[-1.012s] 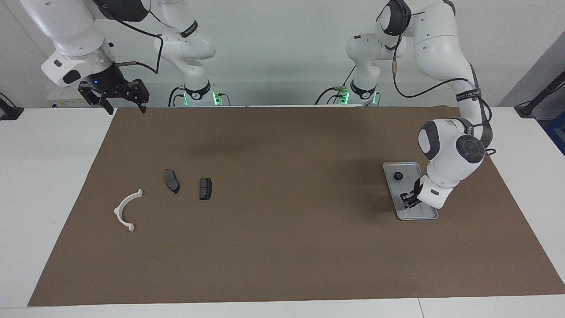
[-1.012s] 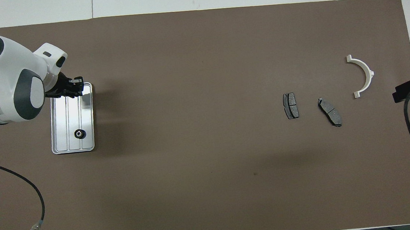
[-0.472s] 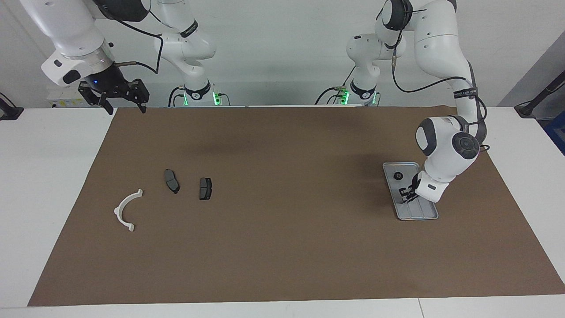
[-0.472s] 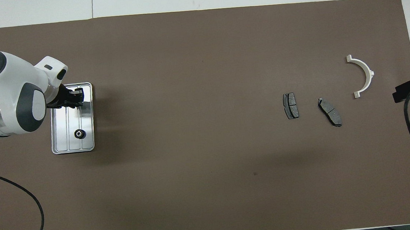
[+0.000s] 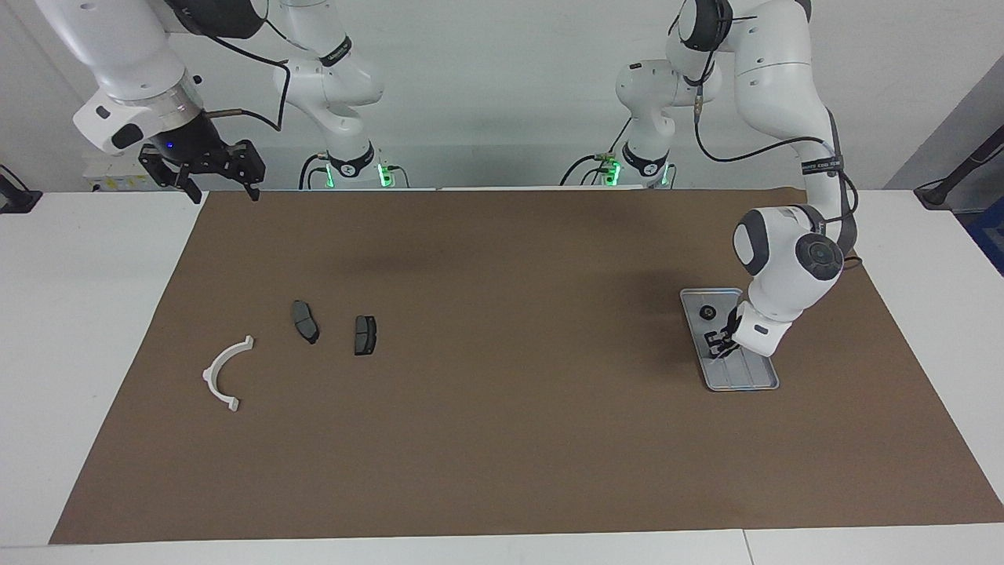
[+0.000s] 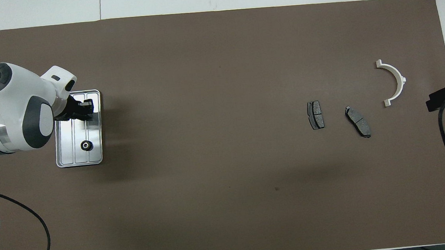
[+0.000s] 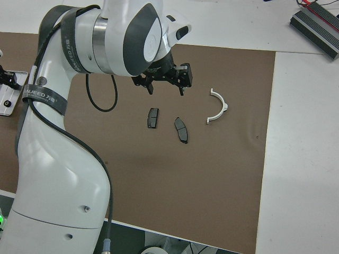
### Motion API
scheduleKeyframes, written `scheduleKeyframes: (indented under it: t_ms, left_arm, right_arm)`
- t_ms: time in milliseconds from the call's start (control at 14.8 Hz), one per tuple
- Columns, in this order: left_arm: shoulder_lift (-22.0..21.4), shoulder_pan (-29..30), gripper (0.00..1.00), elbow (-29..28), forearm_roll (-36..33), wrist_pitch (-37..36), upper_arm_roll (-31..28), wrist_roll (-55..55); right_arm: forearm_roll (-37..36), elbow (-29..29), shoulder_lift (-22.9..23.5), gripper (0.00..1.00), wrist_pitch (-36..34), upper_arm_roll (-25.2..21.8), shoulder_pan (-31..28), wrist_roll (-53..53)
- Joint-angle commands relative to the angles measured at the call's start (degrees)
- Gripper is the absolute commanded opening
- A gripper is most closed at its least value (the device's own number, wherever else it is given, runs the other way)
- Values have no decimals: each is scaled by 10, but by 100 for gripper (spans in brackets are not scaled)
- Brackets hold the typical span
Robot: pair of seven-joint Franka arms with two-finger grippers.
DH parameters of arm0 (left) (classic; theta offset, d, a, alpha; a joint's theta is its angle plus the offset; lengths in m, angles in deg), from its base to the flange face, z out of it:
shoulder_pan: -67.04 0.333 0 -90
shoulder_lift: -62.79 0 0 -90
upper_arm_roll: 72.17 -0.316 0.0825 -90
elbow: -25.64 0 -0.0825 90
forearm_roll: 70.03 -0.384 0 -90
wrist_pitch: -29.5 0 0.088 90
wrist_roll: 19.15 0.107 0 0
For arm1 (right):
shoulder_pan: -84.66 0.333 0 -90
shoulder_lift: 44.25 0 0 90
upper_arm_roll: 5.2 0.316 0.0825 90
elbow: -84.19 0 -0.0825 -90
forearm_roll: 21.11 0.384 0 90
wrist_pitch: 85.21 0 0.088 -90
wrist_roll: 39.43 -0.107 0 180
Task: Pick bearing gear from pile to tray
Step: 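Lower the bearing into the tray and open the left gripper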
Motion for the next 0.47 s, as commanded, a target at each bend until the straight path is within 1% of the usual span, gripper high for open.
scheduleKeyframes:
  t_ms: [0,68,202,270,338,405]
  left_arm:
    - [-22,4,23,-31,-5,20,1,7]
    - [-22,4,29,-32,-5,20,1,7]
    - [-22,4,64,-28,-5,17,1,8]
    - [-21,5,88,-24,-5,16,1,8]
    - [-19,5,100,-14,-5,10,1,7]
    - [-19,5,100,-2,-5,3,1,7]
  right_arm:
    - [-5,-11,-12,90,1,6,-8,-9]
    - [-5,-11,-12,90,1,6,-8,-9]
    - [-5,-11,-12,90,1,6,-8,-9]
    - [-5,-11,-12,90,1,6,-8,-9]
    - [-5,-11,-12,90,1,6,-8,-9]
    - [-5,-11,-12,90,1,6,-8,-9]
